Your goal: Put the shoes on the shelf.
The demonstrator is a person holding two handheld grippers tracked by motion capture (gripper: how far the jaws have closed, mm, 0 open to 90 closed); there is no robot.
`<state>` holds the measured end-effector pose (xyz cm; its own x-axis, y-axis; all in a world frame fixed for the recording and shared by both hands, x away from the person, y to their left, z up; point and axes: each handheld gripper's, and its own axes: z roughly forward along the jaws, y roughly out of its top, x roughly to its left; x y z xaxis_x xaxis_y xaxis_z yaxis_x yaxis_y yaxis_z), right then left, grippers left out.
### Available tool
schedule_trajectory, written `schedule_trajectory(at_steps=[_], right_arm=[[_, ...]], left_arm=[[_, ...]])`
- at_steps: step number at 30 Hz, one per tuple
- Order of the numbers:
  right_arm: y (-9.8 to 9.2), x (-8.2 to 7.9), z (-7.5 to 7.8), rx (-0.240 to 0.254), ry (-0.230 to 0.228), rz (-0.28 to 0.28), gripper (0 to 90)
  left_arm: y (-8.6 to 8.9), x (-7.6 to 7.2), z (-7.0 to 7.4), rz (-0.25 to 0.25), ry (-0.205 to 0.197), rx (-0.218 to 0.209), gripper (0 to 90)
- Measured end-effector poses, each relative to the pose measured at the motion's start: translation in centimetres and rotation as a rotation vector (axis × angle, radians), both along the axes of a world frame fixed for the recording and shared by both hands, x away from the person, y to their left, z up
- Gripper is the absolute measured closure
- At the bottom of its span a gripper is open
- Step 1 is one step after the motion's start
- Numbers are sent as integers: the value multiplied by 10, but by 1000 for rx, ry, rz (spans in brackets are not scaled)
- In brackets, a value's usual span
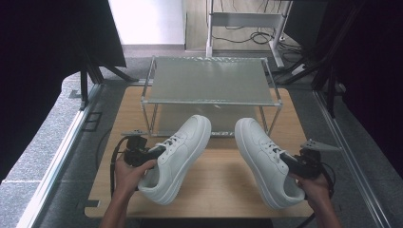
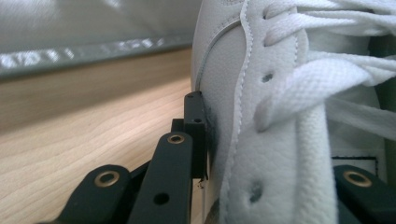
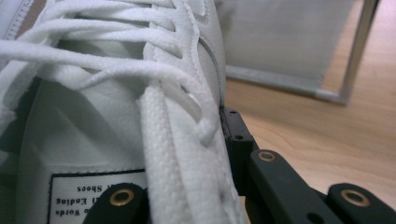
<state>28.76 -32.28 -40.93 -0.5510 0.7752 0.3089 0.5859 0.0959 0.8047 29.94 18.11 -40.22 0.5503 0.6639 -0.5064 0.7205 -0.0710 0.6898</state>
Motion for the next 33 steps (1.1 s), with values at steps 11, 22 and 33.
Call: schedule_trajectory(at_steps=[11, 22, 33], right_arm=[[8, 0, 33, 70, -73, 39, 874], [15, 29, 68, 90, -93, -1, 874], [30, 69, 108, 72, -102, -14, 873]], left_arm=[[5, -2, 32, -2, -71, -83, 824], [7, 23, 57, 29, -82, -111, 824], [2, 62, 85, 60, -100, -112, 824]])
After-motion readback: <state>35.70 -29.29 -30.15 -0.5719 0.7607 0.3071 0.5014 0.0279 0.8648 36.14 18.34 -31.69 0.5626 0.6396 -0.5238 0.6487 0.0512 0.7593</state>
